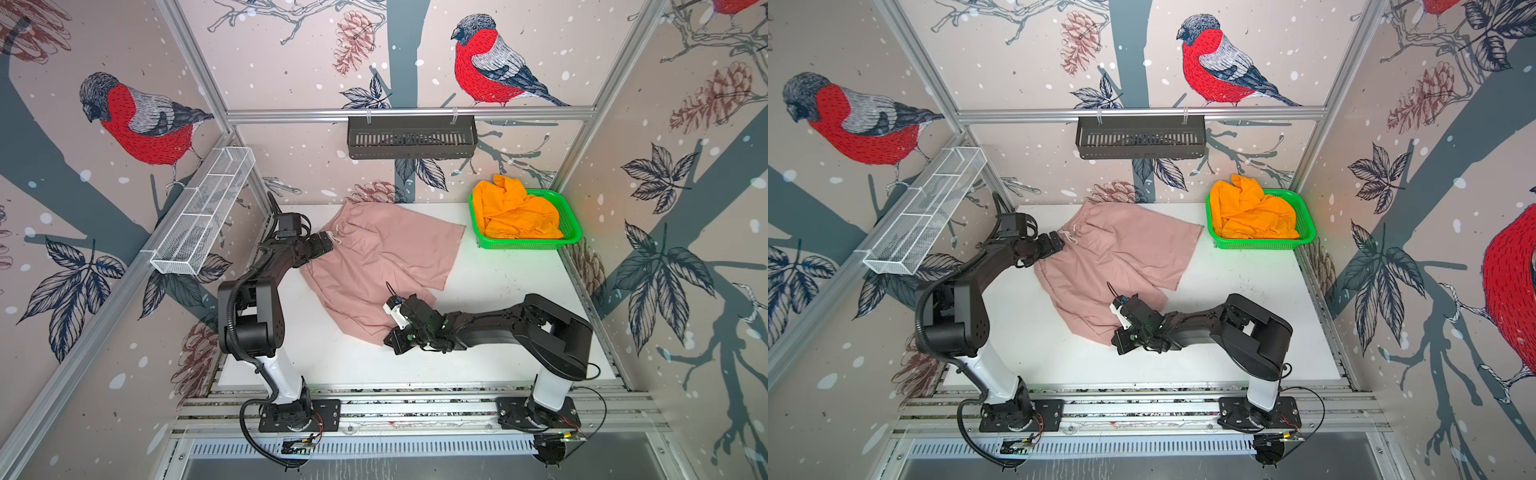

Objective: Fold and stack the shorts

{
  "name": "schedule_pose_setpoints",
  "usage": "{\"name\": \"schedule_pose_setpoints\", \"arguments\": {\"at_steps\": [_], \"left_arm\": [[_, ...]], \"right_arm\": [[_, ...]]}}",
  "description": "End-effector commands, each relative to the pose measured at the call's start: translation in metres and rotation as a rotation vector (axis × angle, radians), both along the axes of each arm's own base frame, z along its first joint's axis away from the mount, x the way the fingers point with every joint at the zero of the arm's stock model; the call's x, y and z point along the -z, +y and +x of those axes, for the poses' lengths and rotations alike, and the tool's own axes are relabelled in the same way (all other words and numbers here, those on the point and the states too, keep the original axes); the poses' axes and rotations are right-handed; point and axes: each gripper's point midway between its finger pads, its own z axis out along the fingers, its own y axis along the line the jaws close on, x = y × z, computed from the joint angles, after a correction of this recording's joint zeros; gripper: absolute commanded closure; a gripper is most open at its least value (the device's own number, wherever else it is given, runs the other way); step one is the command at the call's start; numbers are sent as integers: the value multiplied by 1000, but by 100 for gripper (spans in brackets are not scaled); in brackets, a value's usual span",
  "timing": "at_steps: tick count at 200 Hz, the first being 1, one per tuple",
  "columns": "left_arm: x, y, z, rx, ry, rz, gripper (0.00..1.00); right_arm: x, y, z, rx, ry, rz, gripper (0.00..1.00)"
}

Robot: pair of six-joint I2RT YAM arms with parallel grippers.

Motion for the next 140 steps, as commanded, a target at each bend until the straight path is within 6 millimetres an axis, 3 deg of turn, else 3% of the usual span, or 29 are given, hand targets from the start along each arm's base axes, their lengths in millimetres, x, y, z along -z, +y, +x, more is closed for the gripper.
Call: {"name": "schedule_pose_setpoints", "arguments": {"at_steps": [1,18,43,47,55,70,90,114,140], "left_arm": [[-16,-10,-1,32,-48,-41,3],[-17,-20,-11,46,-52,-37,3],[-6,-36,-28,68,-39,-69,3],[-4,-38,-30,69,-35,-72,3],[1,-41,-33,72,-28,-86,3],[8,-50,-36,86,-25,-123,3],[15,-55,-37,98,-24,-124,3],[21,-55,-34,102,-21,-123,3],[27,-47,-30,78,12,-85,3]], "right_arm": [[19,-43,-19,8,23,-154,100],[25,-87,-29,75,44,-236,100],[17,-129,-30,175,38,-285,99],[15,-132,-30,185,38,-284,94],[10,-138,-31,204,42,-276,70],[3,-145,-31,245,44,-256,59],[-20,-146,-21,318,19,-128,46],[-34,-143,-6,368,-15,-4,43],[-42,-126,-3,342,-2,68,44]]}}
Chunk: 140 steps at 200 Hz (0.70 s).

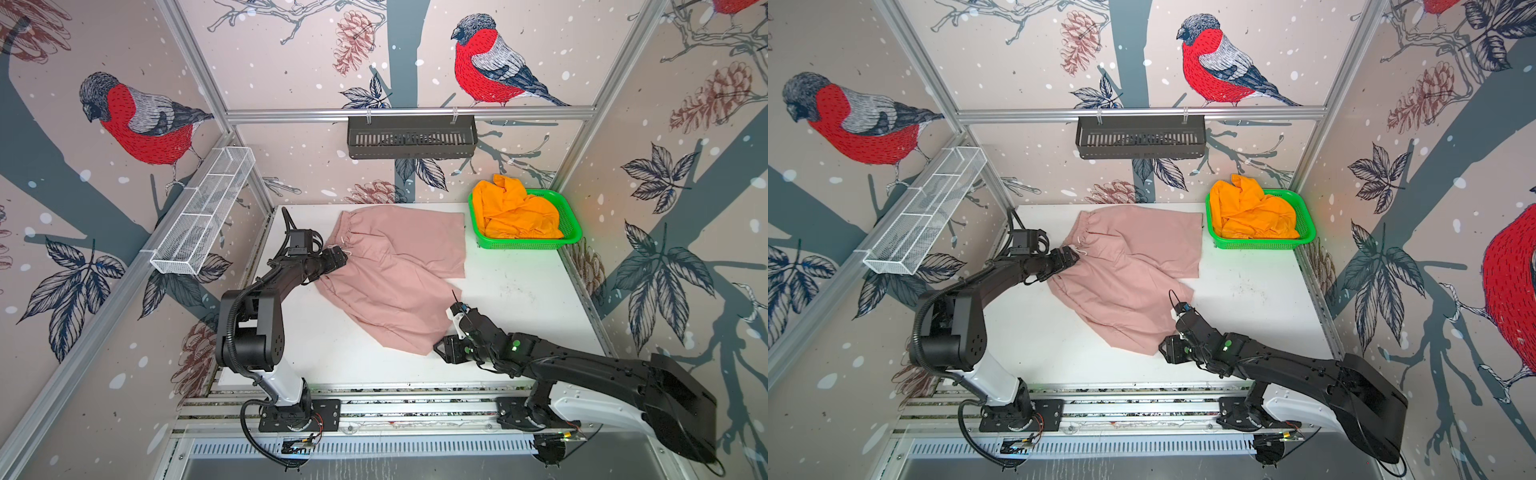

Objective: Fold and stack the shorts

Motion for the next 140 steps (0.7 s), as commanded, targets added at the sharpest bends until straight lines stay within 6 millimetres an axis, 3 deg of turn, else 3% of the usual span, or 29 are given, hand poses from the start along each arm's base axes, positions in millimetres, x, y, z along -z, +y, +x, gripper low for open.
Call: {"name": "schedule_pose_setpoints", "arguments": {"at_steps": [1,37,60,82,107,123,140], "left_arm": [[-3,7,10,-18,-15,32,3],[-19,30,12,-77,-23,112,3],[-20,48,10,-125,9,198,3],[-6,68,6,-169,59,259,3],[15,83,6,-182,98,227,4],[29,88,7,-188,115,217,7],[43,86,12,-159,141,195,21]], "right_arm": [[-19,24,9,-7,-28,122,44],[-18,44,8,-59,-39,118,50],[-11,49,10,-73,-31,86,61],[-4,50,10,-86,-25,54,81],[-9,53,10,-108,-53,44,96],[-13,52,11,-115,-74,41,98],[-17,52,9,-127,-92,47,98]]}}
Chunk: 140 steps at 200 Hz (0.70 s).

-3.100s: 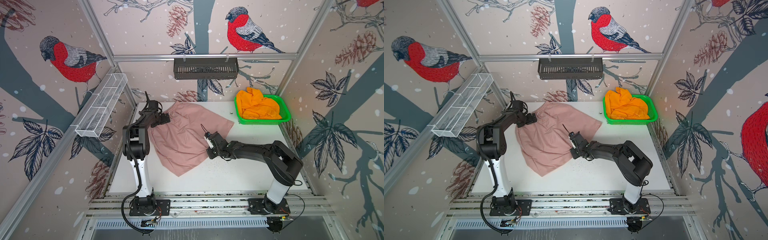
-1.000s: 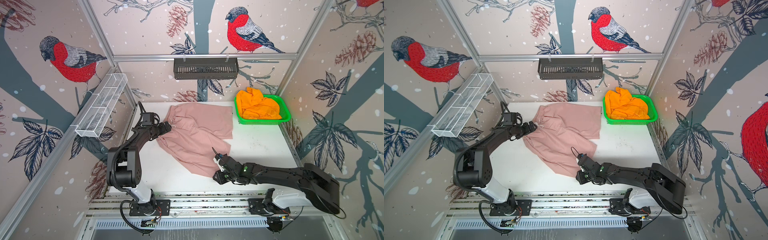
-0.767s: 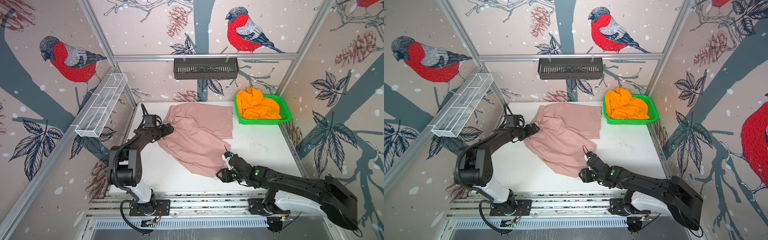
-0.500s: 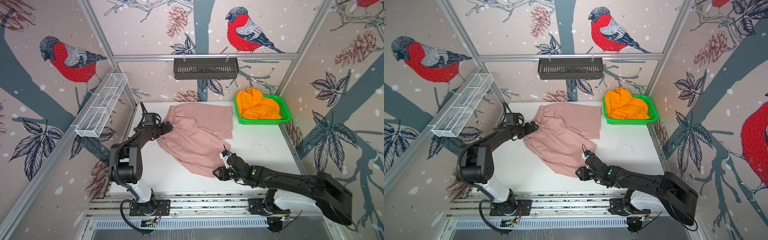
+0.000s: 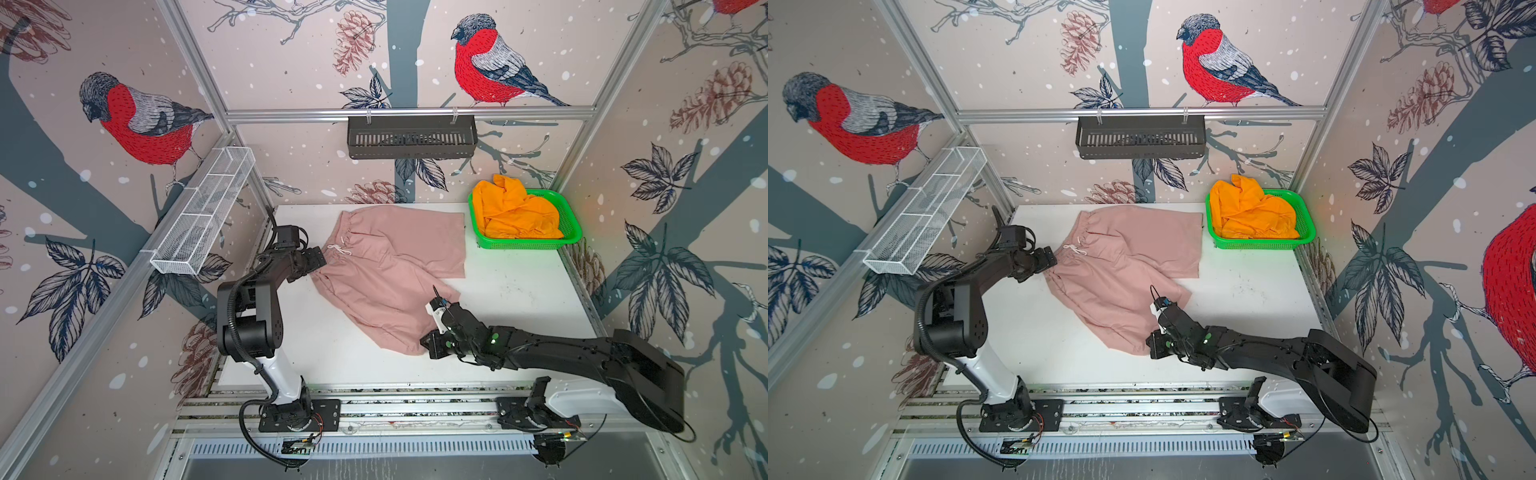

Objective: Fold and stack the shorts

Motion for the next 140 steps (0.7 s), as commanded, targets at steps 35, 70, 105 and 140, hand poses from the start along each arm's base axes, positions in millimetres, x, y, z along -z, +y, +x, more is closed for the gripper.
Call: {"name": "schedule_pose_setpoints", "arguments": {"at_steps": [35,70,105,140], "left_arm": [[21,-12,15,74,0,-73,62],[14,3,15,60,21,4,100],[1,9,21,45,-22,-17,100],[-7,7,26,44,-62,-47,100]], "right_arm": [[-3,2,-8,-58,-71,-27,98],[-12,14,-32,-236,-190,-113,98],[-31,25,-68,-427,-300,-84,98],[19,10,-78,-465,-209,-222,64]]}}
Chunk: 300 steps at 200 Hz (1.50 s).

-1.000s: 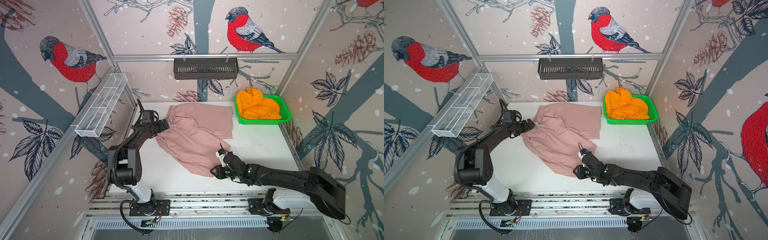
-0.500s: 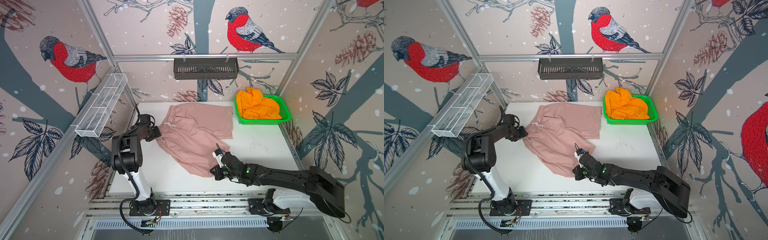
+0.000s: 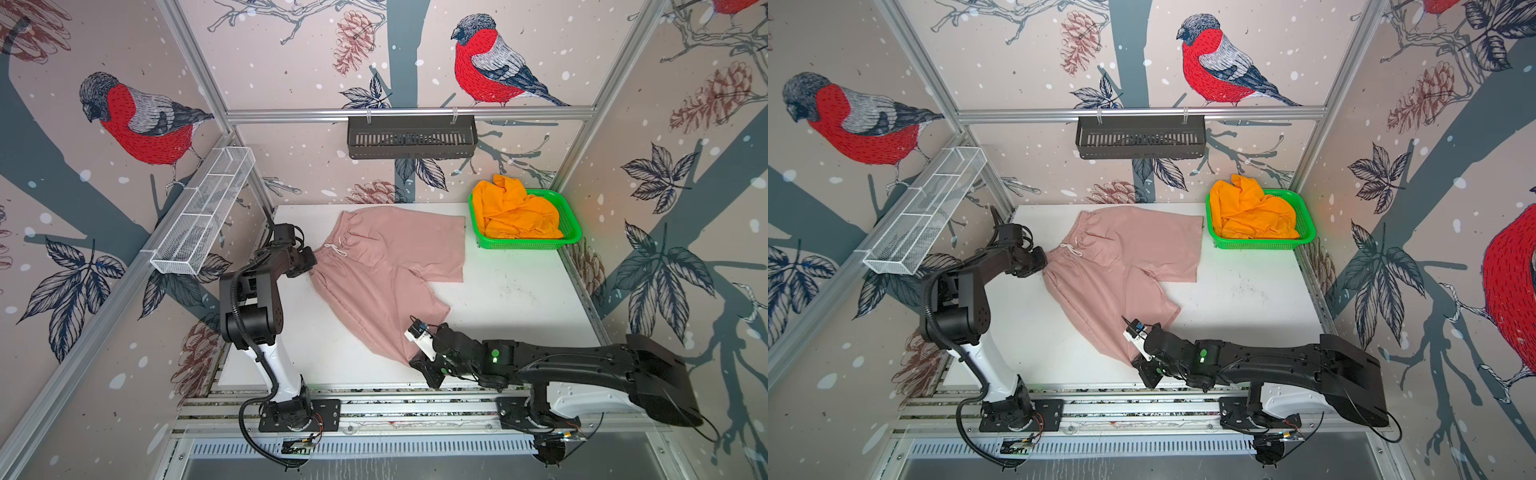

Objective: Fold and stack the shorts

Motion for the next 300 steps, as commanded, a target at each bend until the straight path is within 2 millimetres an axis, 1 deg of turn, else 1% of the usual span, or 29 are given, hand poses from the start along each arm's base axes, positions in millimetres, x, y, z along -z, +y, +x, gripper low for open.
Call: {"name": "schedule_pose_setpoints", "arguments": {"at_steps": [1,7,14,22,27,29,38,40,51,59,65,68,69,70,73,98,121,135,153,180,187,197,213,230,241,259,286,294,300], "left_arm": [[-13,-1,8,5,-59,-20,100],[-14,-2,10,8,-67,-27,100],[-15,-2,12,7,-73,-29,100],[-15,0,13,2,-71,-27,100],[-16,1,13,-3,-71,-26,99],[-16,3,13,-7,-70,-25,96],[-18,7,13,-23,-74,-21,63],[-19,8,13,-26,-77,-20,58],[-25,13,14,-42,-91,-16,52],[-31,15,13,-50,-103,-14,43],[-36,17,13,-58,-111,-8,30],[-39,18,13,-61,-116,-5,19],[-39,18,13,-61,-117,-4,10],[-40,18,13,-62,-118,-2,6],[-43,18,13,-63,-124,0,3],[-64,14,15,-44,-176,-15,2],[-84,-18,26,82,-246,-113,2],[-92,-41,32,178,-263,-98,2],[-96,-73,40,310,-269,-62,2],[-91,-91,51,375,-272,-60,2],[-90,-94,53,389,-273,-72,2],[-87,-95,54,395,-265,-74,2],[-77,-82,54,337,-230,-30,2],[-62,-69,49,276,-178,-8,2],[-53,-67,43,256,-152,-18,2],[-47,-63,33,230,-133,-18,2],[-48,-61,9,181,-118,-22,2],[-49,-61,2,171,-114,-30,2],[-50,-62,-3,170,-117,-38,2]], "right_arm": [[35,-17,-4,-19,15,-140,62],[36,-19,0,1,11,-150,59],[30,-19,5,14,11,-131,55],[18,-18,12,36,6,-87,47],[2,-18,19,67,-7,-36,43],[-4,-19,22,81,-11,-19,42],[-24,-25,39,154,-22,51,40],[-26,-26,41,165,-23,58,40],[-42,-44,65,284,-35,118,39],[-47,-56,79,357,-43,148,38],[-48,-65,88,407,-40,160,37],[-49,-69,91,431,-37,168,37],[-49,-70,92,438,-35,169,37],[-49,-70,92,438,-35,169,37],[-48,-74,95,462,-29,174,37],[-30,-103,117,621,-18,127,32],[-21,-122,143,712,-4,125,30],[-17,-121,156,713,-1,162,30],[-5,-118,165,701,17,125,31],[6,-102,176,630,43,110,38],[11,-99,179,618,56,110,43],[14,-97,183,611,63,107,53],[20,-98,191,611,61,70,78],[25,-106,201,626,55,28,97],[26,-111,209,635,49,8,98],[27,-121,226,654,25,-35,98],[20,-128,261,660,-20,-67,98],[18,-128,270,656,-32,-72,93],[14,-129,278,658,-42,-74,81]]}}
